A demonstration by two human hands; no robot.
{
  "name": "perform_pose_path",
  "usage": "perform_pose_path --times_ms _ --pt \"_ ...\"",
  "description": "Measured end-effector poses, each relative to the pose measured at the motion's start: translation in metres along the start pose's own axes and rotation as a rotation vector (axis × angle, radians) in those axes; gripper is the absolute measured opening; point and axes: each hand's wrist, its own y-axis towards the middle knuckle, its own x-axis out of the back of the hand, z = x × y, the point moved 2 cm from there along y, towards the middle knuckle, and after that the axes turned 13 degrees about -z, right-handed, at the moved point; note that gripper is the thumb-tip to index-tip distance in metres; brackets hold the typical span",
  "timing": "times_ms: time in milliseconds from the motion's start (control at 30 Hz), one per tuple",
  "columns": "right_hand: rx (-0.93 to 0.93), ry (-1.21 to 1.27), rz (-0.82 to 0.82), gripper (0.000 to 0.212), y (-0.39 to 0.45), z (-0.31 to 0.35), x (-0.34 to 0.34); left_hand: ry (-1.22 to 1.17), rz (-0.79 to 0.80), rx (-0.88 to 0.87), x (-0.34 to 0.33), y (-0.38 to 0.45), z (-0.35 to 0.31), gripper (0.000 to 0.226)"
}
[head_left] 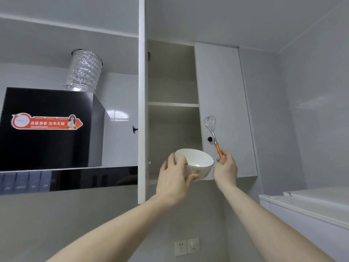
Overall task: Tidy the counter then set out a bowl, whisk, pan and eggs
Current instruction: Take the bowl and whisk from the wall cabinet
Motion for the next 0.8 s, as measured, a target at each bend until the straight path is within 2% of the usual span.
perform_pose_path --times_ms 233,533,633,800 --pt "-0.048 0.059 0.068 0.039 -0.039 0.016 0.036 -0.075 -0.061 -0.175 0.115 -0.034 -0.011 0.037" --pt "-0.074 0.145 0.14 0.022 -0.094 0.077 0.064 -0.071 -0.012 -0.062 0.2 -0.057 0.023 0.037" --pt "-0.042 0.142 0.225 0.01 -0.108 0.095 0.063 -0.046 -0.016 -0.044 0.22 -0.06 0.036 0.035" --pt "0.011 0.068 0.386 0.014 -0.151 0.133 0.047 0.051 -0.042 0.018 0.255 -0.064 0.064 0.033"
